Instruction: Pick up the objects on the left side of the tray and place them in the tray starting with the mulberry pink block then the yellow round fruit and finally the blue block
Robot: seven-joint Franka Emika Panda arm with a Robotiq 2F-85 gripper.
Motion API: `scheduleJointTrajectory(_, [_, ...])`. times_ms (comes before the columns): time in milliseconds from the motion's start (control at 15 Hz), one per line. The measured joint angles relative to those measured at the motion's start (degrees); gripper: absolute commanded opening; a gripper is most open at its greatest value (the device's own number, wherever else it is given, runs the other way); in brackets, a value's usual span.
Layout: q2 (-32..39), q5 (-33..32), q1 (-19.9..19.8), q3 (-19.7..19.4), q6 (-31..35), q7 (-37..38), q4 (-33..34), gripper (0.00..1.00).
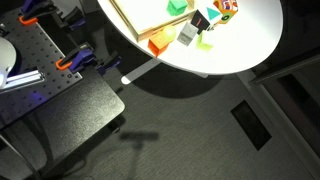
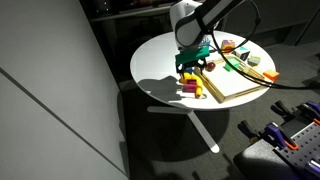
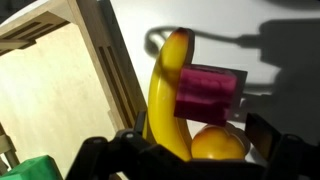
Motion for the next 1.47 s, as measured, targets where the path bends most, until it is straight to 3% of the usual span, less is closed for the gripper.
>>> scheduleJointTrajectory(1467, [0.1, 0.9, -0.1, 0.1, 5.7, 1.4, -4.1, 1.0])
